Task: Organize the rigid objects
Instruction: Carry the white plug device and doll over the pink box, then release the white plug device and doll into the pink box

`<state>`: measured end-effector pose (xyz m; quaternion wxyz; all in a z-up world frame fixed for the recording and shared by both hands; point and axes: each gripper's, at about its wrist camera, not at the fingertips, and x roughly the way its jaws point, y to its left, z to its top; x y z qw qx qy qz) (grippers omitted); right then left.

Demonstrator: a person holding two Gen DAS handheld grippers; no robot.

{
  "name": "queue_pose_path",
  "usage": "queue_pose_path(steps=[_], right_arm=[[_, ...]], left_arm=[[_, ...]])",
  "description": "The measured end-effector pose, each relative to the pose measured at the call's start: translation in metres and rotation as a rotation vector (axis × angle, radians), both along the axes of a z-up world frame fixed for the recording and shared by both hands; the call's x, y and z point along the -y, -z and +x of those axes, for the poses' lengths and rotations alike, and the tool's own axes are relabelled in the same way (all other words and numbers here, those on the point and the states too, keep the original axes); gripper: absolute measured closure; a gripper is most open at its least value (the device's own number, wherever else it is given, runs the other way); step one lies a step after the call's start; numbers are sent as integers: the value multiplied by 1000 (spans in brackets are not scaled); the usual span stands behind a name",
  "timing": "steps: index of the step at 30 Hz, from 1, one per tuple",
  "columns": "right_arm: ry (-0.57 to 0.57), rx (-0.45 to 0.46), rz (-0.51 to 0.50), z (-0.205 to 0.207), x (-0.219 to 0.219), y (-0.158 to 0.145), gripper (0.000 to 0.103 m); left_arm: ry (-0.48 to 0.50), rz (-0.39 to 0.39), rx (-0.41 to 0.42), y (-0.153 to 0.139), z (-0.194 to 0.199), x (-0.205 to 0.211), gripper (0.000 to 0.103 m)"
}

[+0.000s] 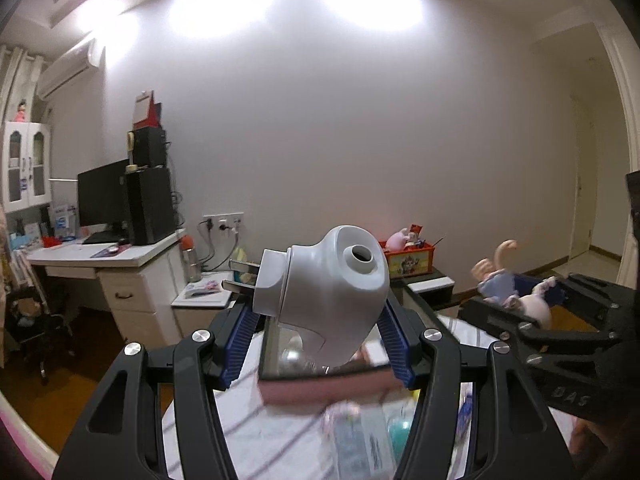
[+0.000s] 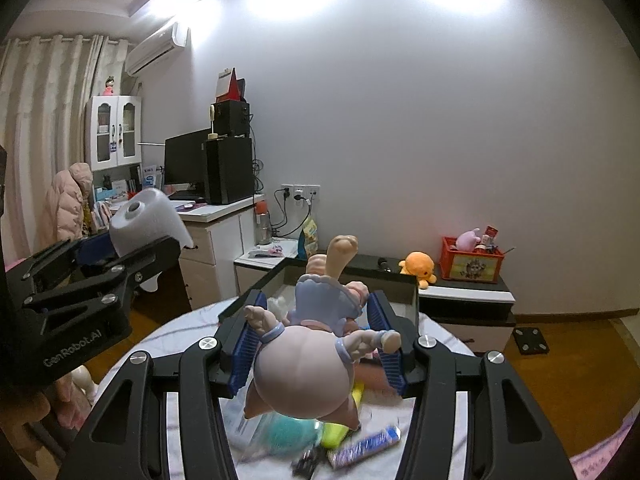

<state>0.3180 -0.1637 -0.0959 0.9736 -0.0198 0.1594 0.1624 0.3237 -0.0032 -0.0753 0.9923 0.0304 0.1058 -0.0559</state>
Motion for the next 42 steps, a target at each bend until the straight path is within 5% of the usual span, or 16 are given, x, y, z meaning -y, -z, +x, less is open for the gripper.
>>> queue_pose_path(steps=[5, 10, 21, 27, 33, 35, 42], right_arm=[[6, -23, -24, 55, 1, -7, 49], [-3, -120, -59, 118, -3, 8, 49], [48, -399, -132, 208, 8, 93, 49], [75, -450, -140, 224, 21, 111, 49], [76, -447, -128, 221, 20, 112, 39], [90, -418, -131, 214, 17, 104, 19], [70, -286, -73, 157, 20, 53, 19]], left_arm=[[25, -3, -41, -5, 61, 3, 44], [66, -13, -182, 22, 133, 4, 44], [98, -25, -469, 109, 222, 13, 44], [59, 23, -500, 122, 227, 17, 44], [47, -5, -493, 118, 218, 8, 25], [50, -17, -480, 113, 212, 4, 18], [75, -42, -336, 73, 139, -15, 5]])
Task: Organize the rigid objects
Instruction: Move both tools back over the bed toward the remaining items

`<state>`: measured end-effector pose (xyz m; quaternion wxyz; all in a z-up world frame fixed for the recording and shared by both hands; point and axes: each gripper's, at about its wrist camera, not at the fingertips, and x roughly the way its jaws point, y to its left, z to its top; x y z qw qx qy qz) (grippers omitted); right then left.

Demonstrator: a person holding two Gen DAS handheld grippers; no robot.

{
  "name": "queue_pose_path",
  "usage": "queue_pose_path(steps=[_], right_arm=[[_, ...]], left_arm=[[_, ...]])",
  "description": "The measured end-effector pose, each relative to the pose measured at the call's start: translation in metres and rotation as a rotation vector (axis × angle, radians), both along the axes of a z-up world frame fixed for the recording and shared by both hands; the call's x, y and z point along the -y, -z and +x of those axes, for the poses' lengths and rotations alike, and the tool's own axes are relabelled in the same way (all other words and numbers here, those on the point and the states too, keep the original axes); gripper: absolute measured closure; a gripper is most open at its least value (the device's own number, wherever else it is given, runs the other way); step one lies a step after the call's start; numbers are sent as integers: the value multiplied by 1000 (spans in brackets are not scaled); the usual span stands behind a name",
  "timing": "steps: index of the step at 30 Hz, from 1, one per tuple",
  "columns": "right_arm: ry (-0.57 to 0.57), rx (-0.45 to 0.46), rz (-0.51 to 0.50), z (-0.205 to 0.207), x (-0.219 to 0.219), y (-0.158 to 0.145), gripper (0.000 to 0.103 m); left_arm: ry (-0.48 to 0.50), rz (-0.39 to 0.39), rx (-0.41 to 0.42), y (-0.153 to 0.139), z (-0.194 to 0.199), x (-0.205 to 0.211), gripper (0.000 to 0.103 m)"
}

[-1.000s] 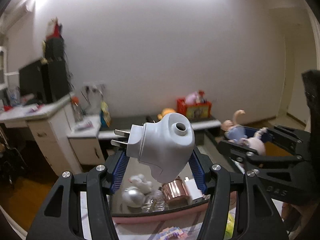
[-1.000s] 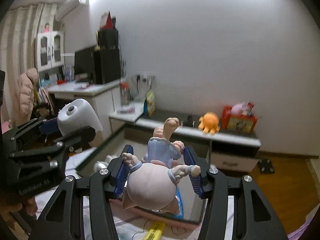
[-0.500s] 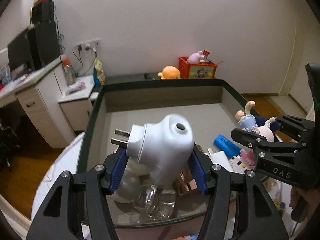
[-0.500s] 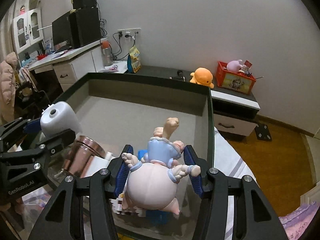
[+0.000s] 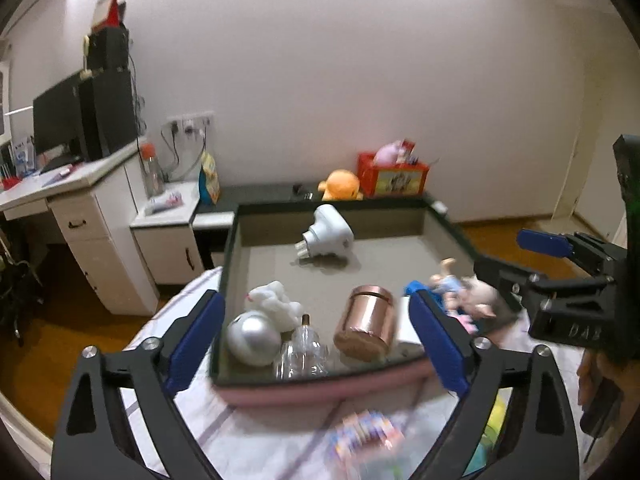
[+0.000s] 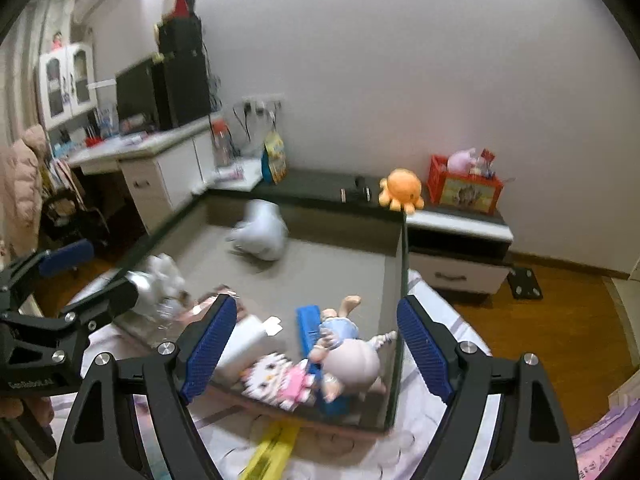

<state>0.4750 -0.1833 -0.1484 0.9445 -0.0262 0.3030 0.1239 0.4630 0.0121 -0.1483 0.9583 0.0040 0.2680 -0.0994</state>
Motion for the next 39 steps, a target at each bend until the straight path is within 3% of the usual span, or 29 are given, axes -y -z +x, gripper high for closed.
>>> queue_pose_path(steps=[3, 4, 8, 12, 18, 25, 32, 39], right_arm=[[2, 101, 18, -45, 2, -25, 10], [3, 131, 14, -59, 1, -31, 0], [5, 238, 7, -123, -2, -46, 0], [36, 294, 3, -174, -6, -48, 0], [124, 397, -33, -243, -12, -37, 0], [164, 396, 16, -276, 1, -28, 0], [187, 366, 6, -276, 7, -21, 0], [197, 320, 0, -262, 13, -9, 0]], left_arm=[[-23, -7, 77, -17, -48, -9, 0], [-32, -15, 98, -21, -64, -12, 0], [-74, -16, 187, -31, -123, -17, 0], [-138, 38, 298, -36, -179, -15, 0], [-159, 52, 363, -37, -236, -11, 0], [-136, 55, 333, -33, -254, -3, 0], [-131, 50, 321, -30, -256, 1, 0], [-109, 51, 238, -14, -239, 2, 0]])
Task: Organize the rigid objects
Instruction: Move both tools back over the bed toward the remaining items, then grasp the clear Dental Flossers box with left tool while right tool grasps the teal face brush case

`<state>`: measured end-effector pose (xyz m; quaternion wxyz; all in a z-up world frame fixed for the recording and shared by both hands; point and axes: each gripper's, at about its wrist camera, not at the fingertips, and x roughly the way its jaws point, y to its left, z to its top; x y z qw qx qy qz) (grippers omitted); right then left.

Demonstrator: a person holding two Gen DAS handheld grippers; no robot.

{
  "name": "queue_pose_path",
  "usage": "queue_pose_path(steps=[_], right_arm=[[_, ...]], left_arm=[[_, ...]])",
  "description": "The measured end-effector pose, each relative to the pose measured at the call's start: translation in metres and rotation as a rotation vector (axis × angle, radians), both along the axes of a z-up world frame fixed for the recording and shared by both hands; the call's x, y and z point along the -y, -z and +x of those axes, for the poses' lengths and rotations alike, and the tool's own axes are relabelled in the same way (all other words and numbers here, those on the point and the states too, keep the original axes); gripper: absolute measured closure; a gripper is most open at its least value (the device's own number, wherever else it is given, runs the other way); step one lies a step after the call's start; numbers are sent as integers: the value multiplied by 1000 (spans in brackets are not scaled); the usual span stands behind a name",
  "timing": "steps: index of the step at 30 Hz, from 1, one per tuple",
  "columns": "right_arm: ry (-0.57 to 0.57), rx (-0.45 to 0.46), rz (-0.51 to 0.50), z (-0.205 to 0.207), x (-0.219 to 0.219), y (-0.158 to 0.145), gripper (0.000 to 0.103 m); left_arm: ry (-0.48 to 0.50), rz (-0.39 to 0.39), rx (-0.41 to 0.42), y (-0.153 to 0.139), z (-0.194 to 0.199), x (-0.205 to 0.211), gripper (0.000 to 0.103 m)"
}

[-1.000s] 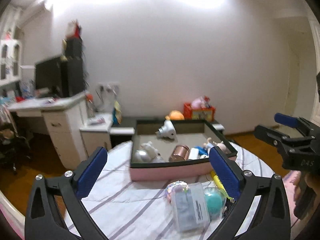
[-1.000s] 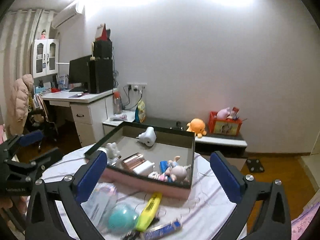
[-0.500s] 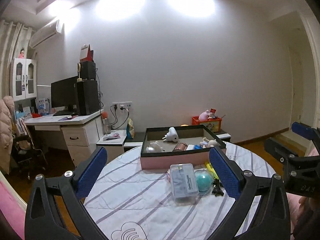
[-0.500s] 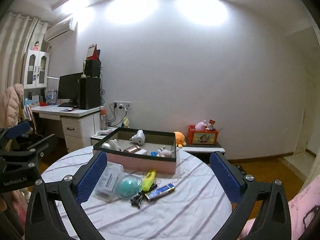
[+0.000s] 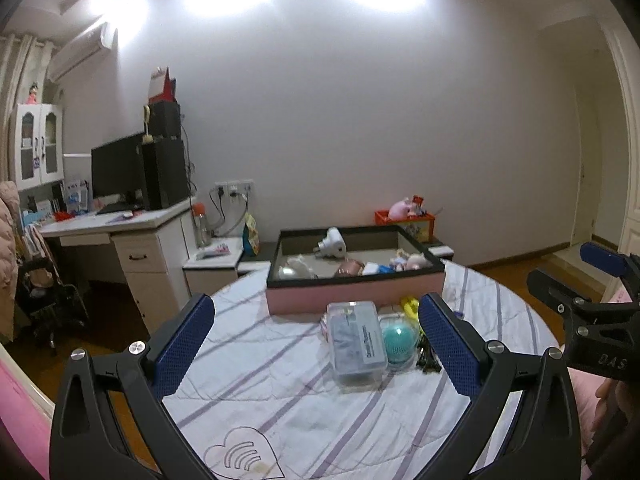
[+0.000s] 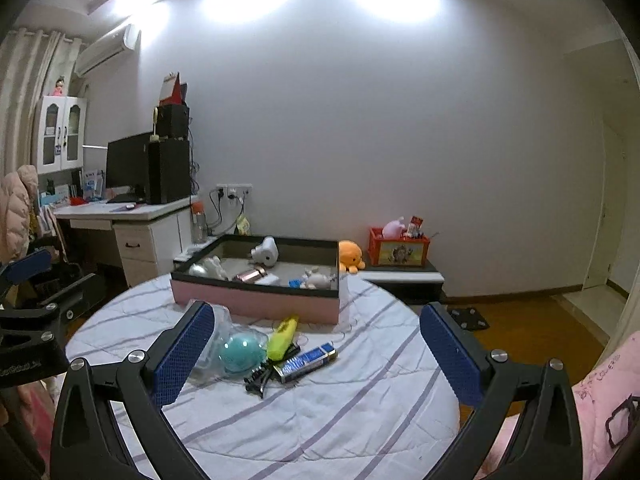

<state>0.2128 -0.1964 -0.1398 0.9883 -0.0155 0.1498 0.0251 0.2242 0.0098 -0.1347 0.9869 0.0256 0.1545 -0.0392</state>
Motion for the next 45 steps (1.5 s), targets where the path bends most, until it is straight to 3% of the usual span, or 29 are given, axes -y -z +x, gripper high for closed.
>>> queue_pose_path(steps=[9, 14, 18, 25, 28, 30, 32, 34, 36, 45], right_arm=[[6, -116, 22, 33, 9, 33, 0], [11, -181, 36, 53, 17, 52, 0], [14, -225, 55, 68, 25, 65, 0], [11, -270, 60, 82, 29, 75, 0], [4, -283, 57, 86, 28, 76, 0], [2, -297, 53, 88, 27, 77, 0], [-2, -308, 45, 89, 25, 78, 0], [-2, -314, 39, 91, 23, 78, 0], [-2, -316, 34, 90, 21, 78, 0], [-17, -329, -13, 102, 10, 69, 0]], left_arm=[[33, -54, -231, 41, 62, 7, 0], [27, -16, -402, 75, 103, 18, 0], [1, 1, -478, 91, 121, 22, 0], [20, 40, -484, 92, 135, 35, 0], [32, 12, -505, 95, 141, 31, 0], [14, -9, -529, 98, 146, 25, 5], [18, -32, -589, 107, 152, 21, 19], [20, -40, -611, 114, 156, 19, 22], [19, -41, -581, 110, 153, 18, 40], [-8, -66, -536, 97, 126, -10, 41]])
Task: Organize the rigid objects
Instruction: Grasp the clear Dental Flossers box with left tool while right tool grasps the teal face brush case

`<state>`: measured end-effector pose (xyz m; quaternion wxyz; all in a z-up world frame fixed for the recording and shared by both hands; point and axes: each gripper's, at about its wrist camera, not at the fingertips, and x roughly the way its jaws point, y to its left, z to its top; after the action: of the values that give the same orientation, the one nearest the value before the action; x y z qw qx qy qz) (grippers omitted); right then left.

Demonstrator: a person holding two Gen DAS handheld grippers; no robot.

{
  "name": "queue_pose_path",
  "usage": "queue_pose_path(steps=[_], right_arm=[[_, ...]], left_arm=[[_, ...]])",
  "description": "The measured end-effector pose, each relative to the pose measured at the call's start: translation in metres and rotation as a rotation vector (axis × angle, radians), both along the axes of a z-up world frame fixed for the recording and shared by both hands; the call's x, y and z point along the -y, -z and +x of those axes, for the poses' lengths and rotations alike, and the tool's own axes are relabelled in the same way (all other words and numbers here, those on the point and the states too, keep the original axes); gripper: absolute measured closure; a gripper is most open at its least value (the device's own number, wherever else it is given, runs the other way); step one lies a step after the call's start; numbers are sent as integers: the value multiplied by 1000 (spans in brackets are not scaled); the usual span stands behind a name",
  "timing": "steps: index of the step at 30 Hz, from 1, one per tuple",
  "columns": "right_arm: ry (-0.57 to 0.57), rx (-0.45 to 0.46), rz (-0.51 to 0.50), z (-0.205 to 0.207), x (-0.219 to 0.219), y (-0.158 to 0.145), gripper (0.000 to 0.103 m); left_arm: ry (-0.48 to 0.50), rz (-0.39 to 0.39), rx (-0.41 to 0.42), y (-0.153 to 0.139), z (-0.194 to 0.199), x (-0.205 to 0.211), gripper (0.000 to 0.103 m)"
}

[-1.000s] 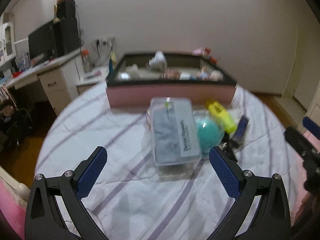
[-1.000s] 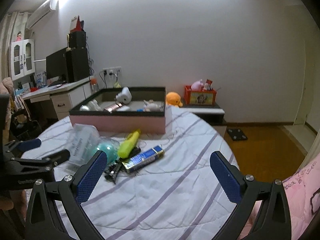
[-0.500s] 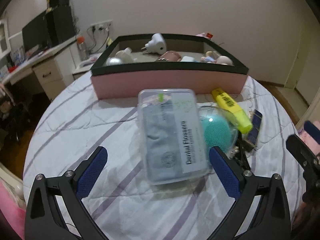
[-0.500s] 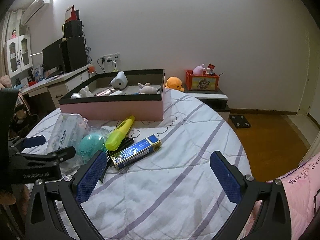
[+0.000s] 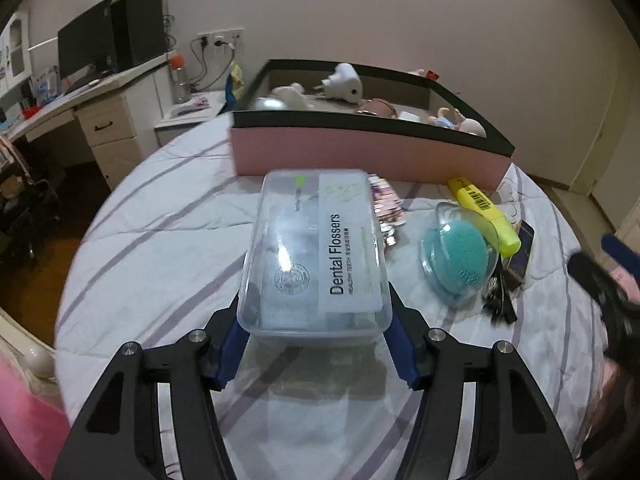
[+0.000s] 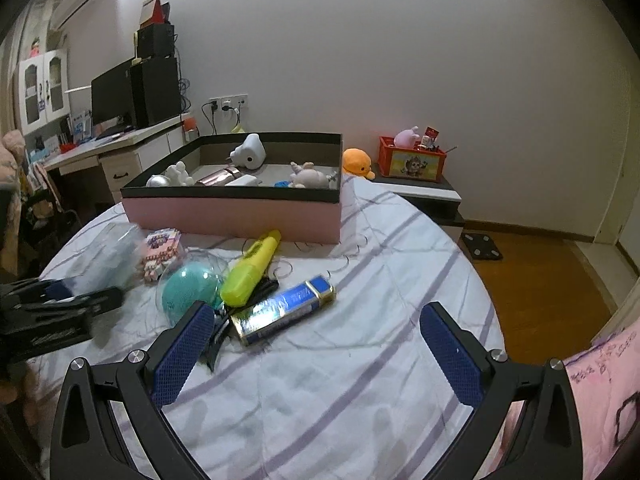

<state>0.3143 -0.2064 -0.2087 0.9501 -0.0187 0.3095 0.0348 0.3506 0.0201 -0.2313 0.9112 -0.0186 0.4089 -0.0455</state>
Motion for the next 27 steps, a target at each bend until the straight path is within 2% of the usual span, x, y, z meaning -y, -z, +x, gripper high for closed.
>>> queue_pose_path(steps=[5, 10, 13, 18, 20, 22, 24, 25, 27], right_arm=[[3, -64, -94, 34, -19, -2, 0], [-28, -136, -165, 58, -39, 9, 0], [-25, -156, -205, 65, -46, 17, 0], [-25, -170, -199, 70, -49, 16, 1], [-21, -144, -145, 63, -45, 6, 1], [-76, -117, -74, 52, -53, -3, 1], [-118, -106, -61, 48, -69, -5, 2], [-135, -105, -47, 48, -76, -3, 5], [-142, -146, -19, 55, -86, 4, 24]], left_arm=[[-41, 42, 12, -4, -12, -18, 42], [-39, 32, -36, 10, -10, -29, 41], [-36, 20, -35, 13, -10, -30, 40], [-41, 6, -22, 11, -9, -35, 34], [-47, 1, -16, 10, -9, -36, 29], [-52, 0, -14, 12, -8, -37, 28], [-53, 0, -21, 13, -7, -37, 28], [-52, 0, -20, 13, -7, -36, 28], [-56, -4, -15, 12, -9, -38, 28]])
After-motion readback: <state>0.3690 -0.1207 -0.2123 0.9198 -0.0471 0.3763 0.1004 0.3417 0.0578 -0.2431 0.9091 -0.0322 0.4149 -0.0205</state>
